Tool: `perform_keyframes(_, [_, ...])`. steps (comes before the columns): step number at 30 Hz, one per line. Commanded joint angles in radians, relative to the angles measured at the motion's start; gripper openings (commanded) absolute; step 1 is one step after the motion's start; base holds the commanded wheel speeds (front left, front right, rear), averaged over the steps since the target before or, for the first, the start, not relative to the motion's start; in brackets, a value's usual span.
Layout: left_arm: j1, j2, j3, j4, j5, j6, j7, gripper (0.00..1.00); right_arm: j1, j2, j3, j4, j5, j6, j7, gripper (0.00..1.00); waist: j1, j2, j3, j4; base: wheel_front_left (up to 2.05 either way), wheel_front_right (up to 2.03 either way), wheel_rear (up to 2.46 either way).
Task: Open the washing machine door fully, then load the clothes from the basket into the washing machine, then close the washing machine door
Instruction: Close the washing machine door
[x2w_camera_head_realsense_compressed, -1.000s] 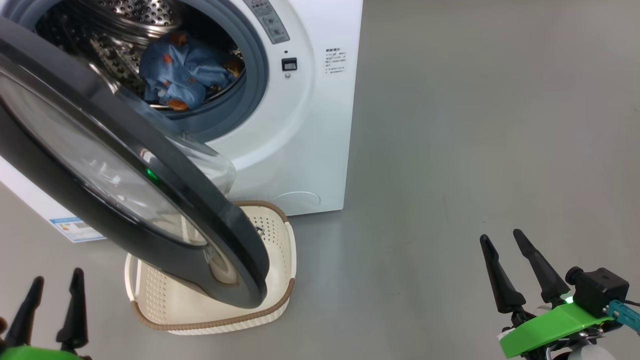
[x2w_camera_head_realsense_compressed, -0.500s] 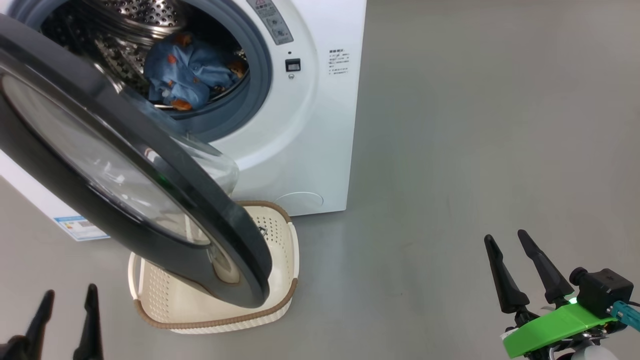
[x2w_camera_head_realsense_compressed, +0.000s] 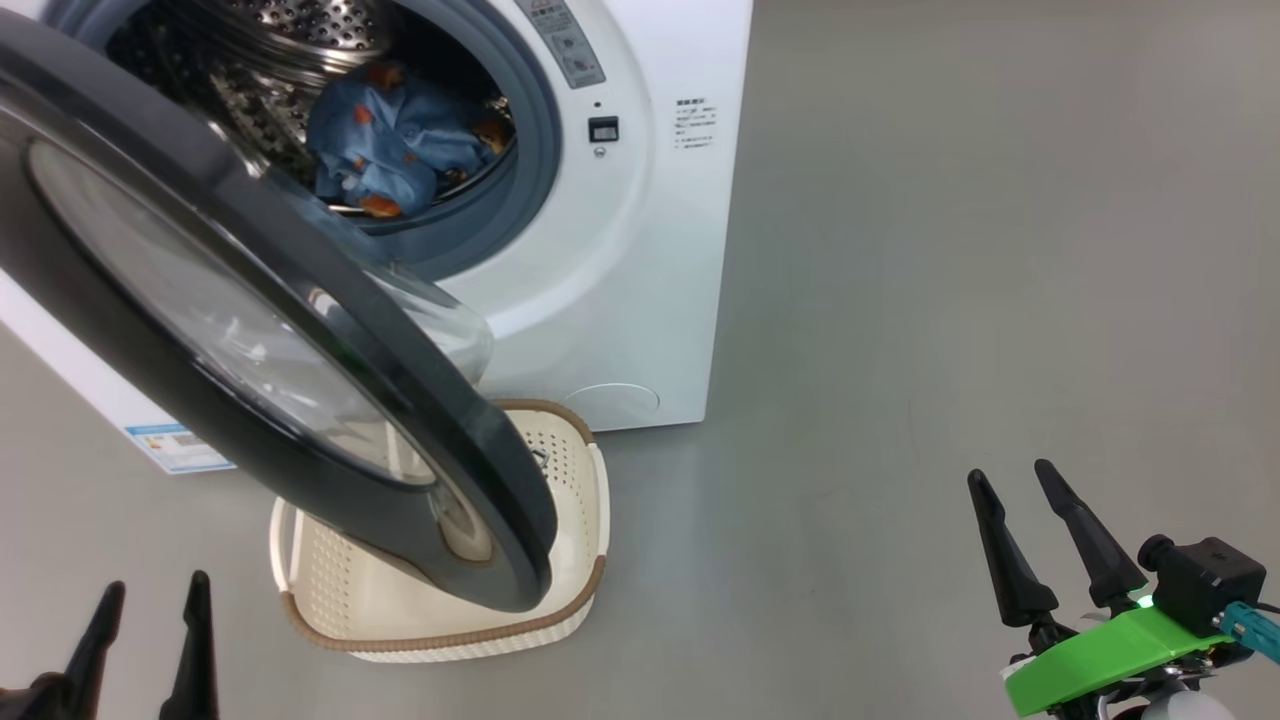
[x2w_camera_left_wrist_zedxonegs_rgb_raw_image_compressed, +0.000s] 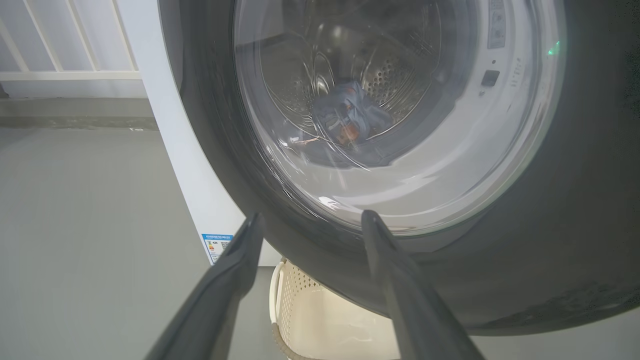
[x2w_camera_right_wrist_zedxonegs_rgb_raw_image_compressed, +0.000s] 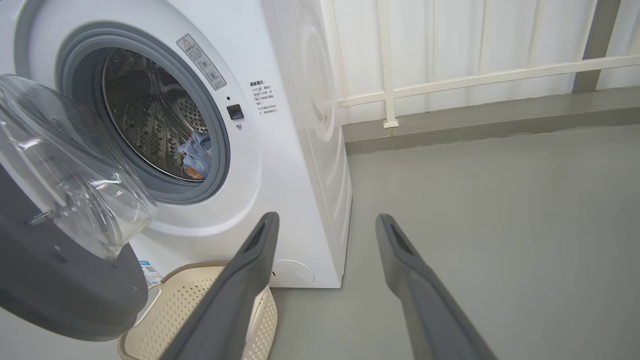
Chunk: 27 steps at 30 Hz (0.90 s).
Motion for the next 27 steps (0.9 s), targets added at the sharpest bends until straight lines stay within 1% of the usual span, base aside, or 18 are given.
perform_keyframes(1, [-0.027, 0.017, 0.032, -0.021, 0.009, -0.003, -0.013, 1.0, 0.009, -0.006, 0.022, -0.023, -0.009, 0.002, -0.005, 1.0, 0.0, 0.0, -0.002, 0.009, 0.0, 0.0, 0.0])
perform_keyframes(2, [-0.029, 0.015, 0.029, -0.022, 0.009, -0.003, -0.013, 1.0, 0.008, -0.004, 0.025, -0.023, -0.01, 0.002, -0.005, 0.89, 0.0, 0.0, -0.003, 0.013, 0.0, 0.0, 0.0])
perform_keyframes(3, [-0.032, 0.013, 0.026, -0.023, 0.01, -0.003, -0.013, 1.0, 0.007, -0.002, 0.027, -0.023, -0.01, 0.002, -0.005, 0.56, 0.0, 0.0, -0.002, 0.019, 0.0, 0.0, 0.0])
perform_keyframes(4, [-0.035, 0.01, 0.024, -0.024, 0.009, -0.003, -0.013, 1.0, 0.004, 0.001, 0.032, -0.022, -0.01, 0.002, -0.005, 0.36, 0.0, 0.0, -0.002, 0.025, 0.0, 0.0, 0.0])
perform_keyframes(5, [-0.038, 0.006, 0.022, -0.023, 0.009, -0.003, -0.013, 1.0, 0.0, 0.006, 0.037, -0.022, -0.009, 0.002, -0.005, 0.05, 0.0, 0.0, -0.003, 0.031, 0.0, 0.0, 0.0])
perform_keyframes(6, [-0.04, 0.002, 0.022, -0.024, 0.009, -0.003, -0.013, 1.0, -0.006, 0.011, 0.043, -0.021, -0.009, 0.002, -0.005, 0.0, 0.0, 0.0, -0.003, 0.038, 0.0, 0.0, 0.0])
perform_keyframes(10, [-0.041, -0.017, 0.026, -0.03, 0.01, -0.003, -0.013, 1.0, -0.049, 0.046, 0.063, -0.032, -0.005, 0.002, -0.005, 0.0, 0.0, 0.0, -0.009, 0.064, 0.0, 0.0, 0.0])
perform_keyframes(14, [-0.035, -0.033, 0.037, -0.04, 0.016, -0.003, -0.013, 1.0, -0.127, 0.083, 0.112, -0.091, 0.001, 0.002, -0.005, 0.0, 0.0, 0.0, -0.018, 0.088, 0.0, 0.0, 0.0])
perform_keyframes(20, [-0.017, -0.056, 0.057, -0.072, 0.03, -0.003, -0.013, 1.0, -0.24, 0.109, 0.228, -0.25, 0.004, 0.002, -0.005, 0.0, 0.0, 0.0, -0.036, 0.133, 0.0, 0.0, 0.0])
perform_keyframes(21, [-0.017, -0.056, 0.057, -0.072, 0.03, -0.003, -0.013, 1.0, -0.24, 0.109, 0.228, -0.25, 0.004, 0.002, -0.005, 0.0, 0.0, 0.0, -0.036, 0.133, 0.0, 0.0, 0.0])
perform_keyframes(24, [-0.01, -0.062, 0.059, -0.082, 0.036, -0.003, -0.013, 1.0, -0.272, 0.114, 0.299, -0.339, 0.003, 0.002, -0.005, 0.0, 0.0, 0.0, -0.04, 0.159, 0.0, 0.0, 0.0])
perform_keyframes(25, [-0.008, -0.067, 0.063, -0.091, 0.037, -0.003, -0.013, 1.0, -0.279, 0.113, 0.353, -0.375, 0.009, 0.002, -0.005, 0.0, 0.0, 0.0, -0.041, 0.175, 0.0, 0.0, 0.0])
perform_keyframes(26, [-0.008, -0.067, 0.063, -0.091, 0.037, -0.003, -0.013, 1.0, -0.279, 0.113, 0.353, -0.375, 0.009, 0.002, -0.005, 0.0, 0.0, 0.0, -0.041, 0.175, 0.0, 0.0, 0.0])
perform_keyframes(27, [-0.006, -0.069, 0.063, -0.096, 0.038, -0.003, -0.013, 1.0, -0.279, 0.109, 0.384, -0.383, 0.012, 0.002, -0.005, 0.0, 0.0, 0.0, -0.042, 0.182, 0.0, 0.0, 0.0])
